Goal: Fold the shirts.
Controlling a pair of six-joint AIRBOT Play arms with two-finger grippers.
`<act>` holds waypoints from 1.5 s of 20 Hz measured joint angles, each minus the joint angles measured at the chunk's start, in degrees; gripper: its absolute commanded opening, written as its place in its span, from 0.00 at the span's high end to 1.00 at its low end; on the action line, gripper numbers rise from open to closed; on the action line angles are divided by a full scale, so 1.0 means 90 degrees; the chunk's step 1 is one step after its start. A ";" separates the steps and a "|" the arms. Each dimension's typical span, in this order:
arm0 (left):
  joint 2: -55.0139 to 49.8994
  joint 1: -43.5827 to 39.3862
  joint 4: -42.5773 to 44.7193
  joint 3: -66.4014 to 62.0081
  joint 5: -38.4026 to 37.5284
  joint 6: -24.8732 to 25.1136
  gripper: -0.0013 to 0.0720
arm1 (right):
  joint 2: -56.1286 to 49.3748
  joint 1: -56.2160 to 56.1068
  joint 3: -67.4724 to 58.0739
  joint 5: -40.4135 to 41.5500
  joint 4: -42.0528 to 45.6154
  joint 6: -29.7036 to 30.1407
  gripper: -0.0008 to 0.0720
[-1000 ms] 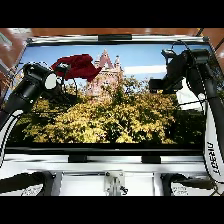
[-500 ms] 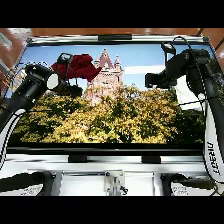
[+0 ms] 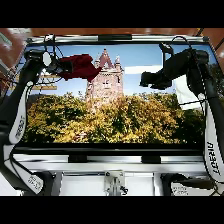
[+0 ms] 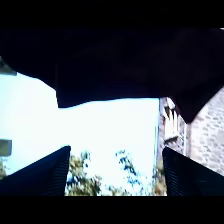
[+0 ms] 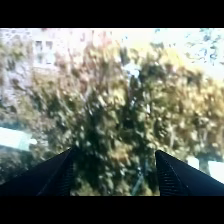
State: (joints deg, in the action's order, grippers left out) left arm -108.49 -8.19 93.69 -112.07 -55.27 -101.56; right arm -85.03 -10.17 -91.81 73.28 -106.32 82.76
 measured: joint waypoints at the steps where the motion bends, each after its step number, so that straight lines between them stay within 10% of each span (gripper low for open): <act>1: -0.0265 0.0129 -0.0041 -0.0160 0.0151 0.0024 0.08 | 0.0000 -0.0002 0.0000 0.0005 -0.0121 0.0000 0.13; 15: -0.1897 0.0542 -0.0364 -0.0556 0.2045 0.0039 0.11 | 0.0000 -0.0002 0.0000 0.0202 -0.0704 0.0000 0.13; 17: -0.1945 0.0542 -0.0559 -0.0556 0.2086 0.0036 0.30 | 0.0000 -0.0002 0.0000 0.0206 -0.0741 0.0002 0.13; 19: -0.1974 0.0542 -0.0731 -0.0556 0.2120 0.0036 0.86 | 0.0000 -0.0002 0.0000 0.0206 -0.0770 0.0000 0.13; 20: -0.1984 0.0542 -0.0794 -0.0556 0.2120 0.0036 0.93 | 0.0000 -0.0002 0.0000 0.0206 -0.0775 0.0000 0.13; 30: -0.0466 0.0100 -0.1955 -0.0559 0.2416 0.1020 0.94 | 0.0078 0.0024 0.0002 -0.0359 -0.0478 0.0364 0.13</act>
State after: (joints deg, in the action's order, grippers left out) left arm -112.68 -7.29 76.09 -117.10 -33.52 -92.38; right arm -84.33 -9.96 -91.79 70.04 -110.63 86.04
